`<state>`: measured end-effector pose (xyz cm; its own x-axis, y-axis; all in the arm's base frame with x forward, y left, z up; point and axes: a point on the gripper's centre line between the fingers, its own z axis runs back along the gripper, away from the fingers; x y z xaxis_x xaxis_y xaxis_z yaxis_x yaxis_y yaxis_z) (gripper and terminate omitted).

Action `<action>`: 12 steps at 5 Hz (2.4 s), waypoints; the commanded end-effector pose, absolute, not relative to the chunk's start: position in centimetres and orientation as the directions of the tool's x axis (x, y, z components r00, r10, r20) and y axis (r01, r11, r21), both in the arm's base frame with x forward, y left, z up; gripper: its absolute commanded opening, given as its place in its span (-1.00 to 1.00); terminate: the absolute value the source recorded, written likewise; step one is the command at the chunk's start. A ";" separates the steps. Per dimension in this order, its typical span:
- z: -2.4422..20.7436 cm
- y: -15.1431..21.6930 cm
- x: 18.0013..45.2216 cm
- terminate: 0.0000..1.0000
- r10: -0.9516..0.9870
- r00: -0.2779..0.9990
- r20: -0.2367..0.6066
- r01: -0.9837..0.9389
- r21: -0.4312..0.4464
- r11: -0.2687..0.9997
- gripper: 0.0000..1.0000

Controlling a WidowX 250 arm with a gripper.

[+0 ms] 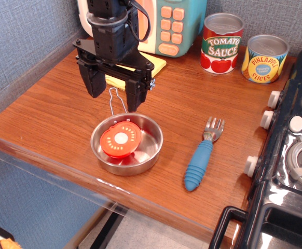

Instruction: Move the blue fork to the front left corner of the table

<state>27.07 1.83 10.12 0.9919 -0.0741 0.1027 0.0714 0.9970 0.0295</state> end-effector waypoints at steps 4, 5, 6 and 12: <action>11.3 -5.0 31.2 -1.00 -0.109 0.988 0.112 0.108 0.012 0.994 1.00; 8.7 -8.3 32.0 -1.00 -0.073 0.989 0.127 0.072 0.011 0.997 1.00; 5.5 -9.6 32.1 -1.00 -0.105 0.992 0.065 0.102 0.047 0.994 1.00; 2.6 -10.7 32.5 -1.00 -0.058 0.997 0.055 0.058 0.006 0.998 -1.00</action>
<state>31.84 -10.92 1.38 0.9981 -0.0618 0.0053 0.0617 0.9981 0.0073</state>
